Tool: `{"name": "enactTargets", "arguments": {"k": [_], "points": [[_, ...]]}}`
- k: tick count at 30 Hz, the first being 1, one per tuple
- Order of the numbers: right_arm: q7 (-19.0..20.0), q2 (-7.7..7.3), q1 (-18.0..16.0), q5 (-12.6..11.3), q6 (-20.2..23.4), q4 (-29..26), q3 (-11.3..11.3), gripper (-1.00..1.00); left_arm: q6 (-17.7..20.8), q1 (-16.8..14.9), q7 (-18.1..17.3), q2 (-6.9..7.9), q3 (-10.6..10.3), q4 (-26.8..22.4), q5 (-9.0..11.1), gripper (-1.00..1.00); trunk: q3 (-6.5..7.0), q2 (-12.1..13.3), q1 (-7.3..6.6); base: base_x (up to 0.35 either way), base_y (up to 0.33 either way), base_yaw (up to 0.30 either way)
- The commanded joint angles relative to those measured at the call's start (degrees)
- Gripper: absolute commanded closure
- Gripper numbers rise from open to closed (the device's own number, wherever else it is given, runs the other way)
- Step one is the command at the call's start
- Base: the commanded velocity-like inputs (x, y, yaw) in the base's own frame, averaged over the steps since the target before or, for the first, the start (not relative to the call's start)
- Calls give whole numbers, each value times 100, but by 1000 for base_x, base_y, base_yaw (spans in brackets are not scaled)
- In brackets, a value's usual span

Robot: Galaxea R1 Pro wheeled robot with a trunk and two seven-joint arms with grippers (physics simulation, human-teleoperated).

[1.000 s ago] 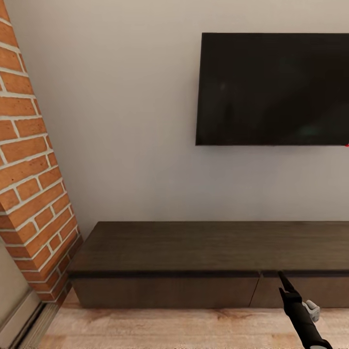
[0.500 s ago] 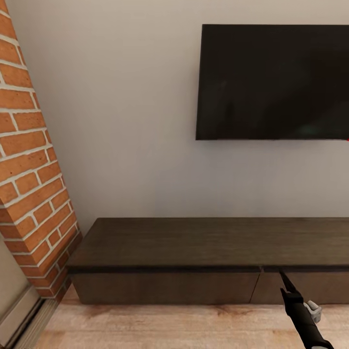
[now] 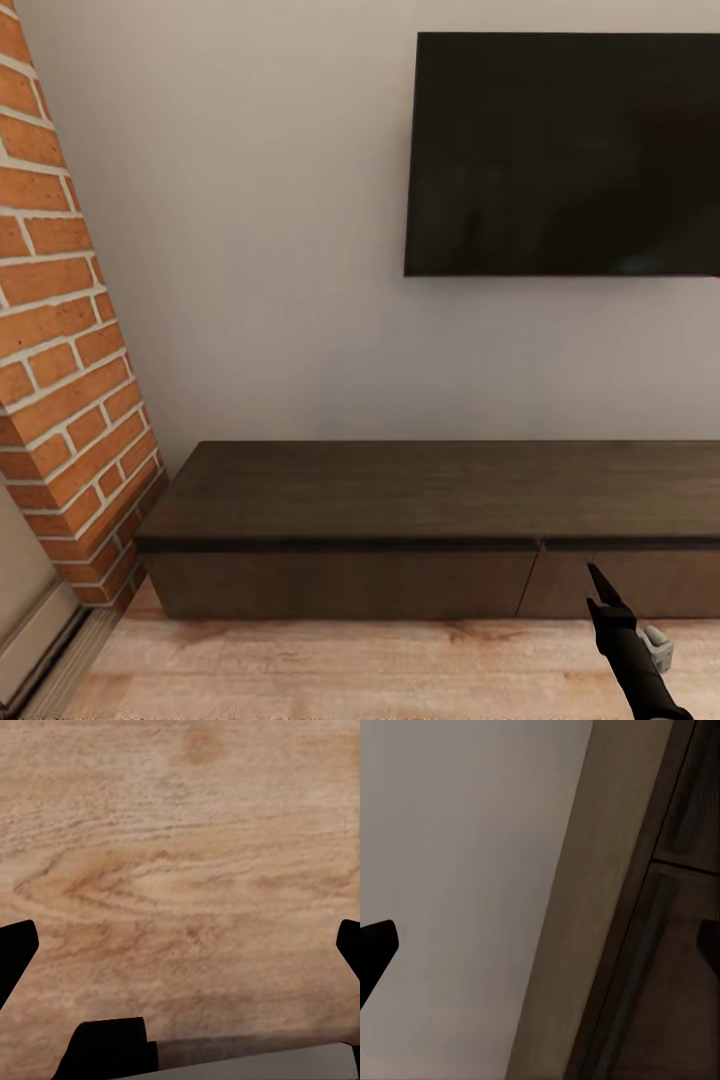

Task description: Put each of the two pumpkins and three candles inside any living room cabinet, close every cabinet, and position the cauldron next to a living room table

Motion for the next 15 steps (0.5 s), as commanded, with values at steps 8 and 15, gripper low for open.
{"name": "enactTargets", "arguments": {"k": [8, 15], "points": [[-14, -50, -3, -57, 67, 183, -129, -100, -10, 1, -14, -7, 10, -5, -5, -100, -59, -124, 66, 0, 0, 0], [-33, -157, -3, -54, 68, 444, -326, -100, -10, 1, -13, -8, 10, -5, -2, -100, -166, -364, 198, 0, 0, 0]]}}
